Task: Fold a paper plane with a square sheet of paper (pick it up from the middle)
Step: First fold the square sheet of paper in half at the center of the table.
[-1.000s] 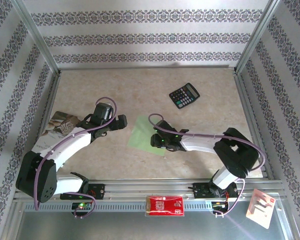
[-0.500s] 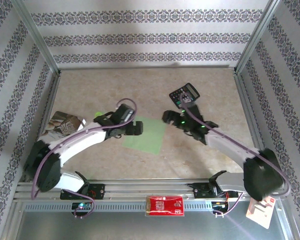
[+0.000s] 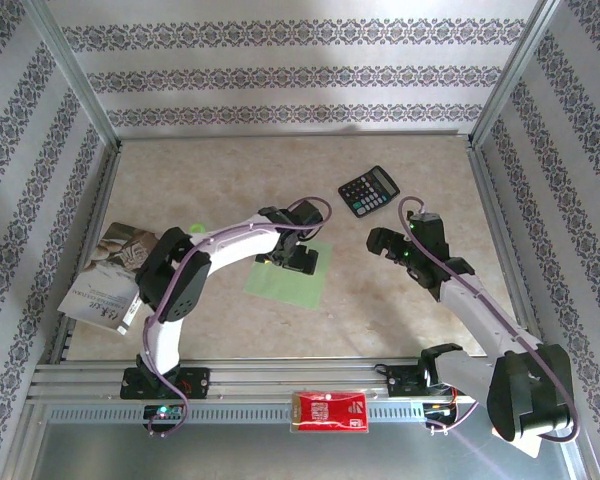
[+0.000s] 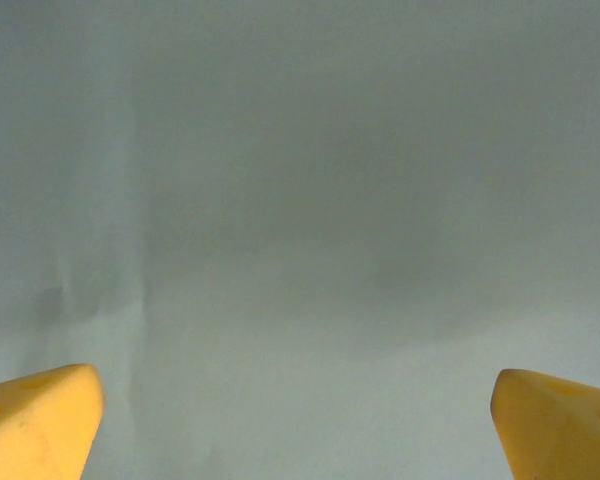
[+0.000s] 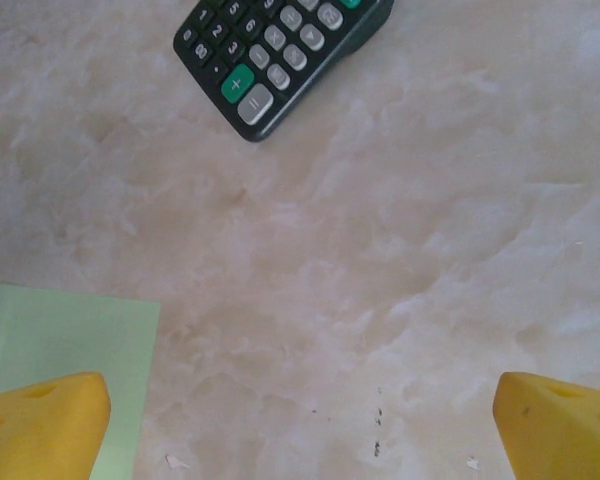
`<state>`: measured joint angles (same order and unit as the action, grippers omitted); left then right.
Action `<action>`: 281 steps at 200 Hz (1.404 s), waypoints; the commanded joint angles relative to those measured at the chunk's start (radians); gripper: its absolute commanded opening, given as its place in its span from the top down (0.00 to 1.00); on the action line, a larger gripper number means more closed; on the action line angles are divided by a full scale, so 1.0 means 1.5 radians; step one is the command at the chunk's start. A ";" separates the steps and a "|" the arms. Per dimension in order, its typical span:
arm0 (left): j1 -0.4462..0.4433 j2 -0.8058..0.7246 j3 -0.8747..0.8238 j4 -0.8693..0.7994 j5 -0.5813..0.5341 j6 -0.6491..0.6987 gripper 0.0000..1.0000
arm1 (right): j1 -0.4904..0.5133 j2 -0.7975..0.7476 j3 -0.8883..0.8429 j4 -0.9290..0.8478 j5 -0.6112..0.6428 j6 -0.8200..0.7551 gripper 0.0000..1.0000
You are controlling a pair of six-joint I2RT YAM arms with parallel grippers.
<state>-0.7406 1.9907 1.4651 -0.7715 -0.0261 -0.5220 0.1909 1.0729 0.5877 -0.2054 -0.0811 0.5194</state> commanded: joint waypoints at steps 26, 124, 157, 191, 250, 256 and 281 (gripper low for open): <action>0.000 0.055 0.061 -0.072 0.019 0.024 0.00 | -0.020 -0.017 -0.025 0.010 -0.024 -0.021 0.02; 0.008 0.102 0.043 -0.054 0.049 0.026 0.00 | -0.025 0.000 -0.031 0.024 -0.033 -0.014 0.02; 0.010 0.102 0.039 -0.054 0.041 0.030 0.01 | -0.026 0.003 -0.027 0.025 -0.032 -0.014 0.02; 0.010 0.096 0.034 -0.050 0.040 0.032 0.04 | -0.027 0.008 -0.027 0.024 -0.034 -0.011 0.02; 0.011 0.086 0.024 -0.033 0.051 0.026 0.06 | -0.028 0.003 -0.024 0.018 -0.035 -0.011 0.02; 0.011 0.083 0.023 -0.029 0.054 0.025 0.07 | -0.027 0.002 -0.025 0.018 -0.036 -0.011 0.02; 0.011 0.075 0.022 -0.022 0.065 0.023 0.10 | -0.027 0.001 -0.025 0.016 -0.036 -0.008 0.02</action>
<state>-0.7311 2.0995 1.5356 -0.8043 0.0357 -0.4965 0.1589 1.0809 0.5533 -0.1829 -0.1219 0.5083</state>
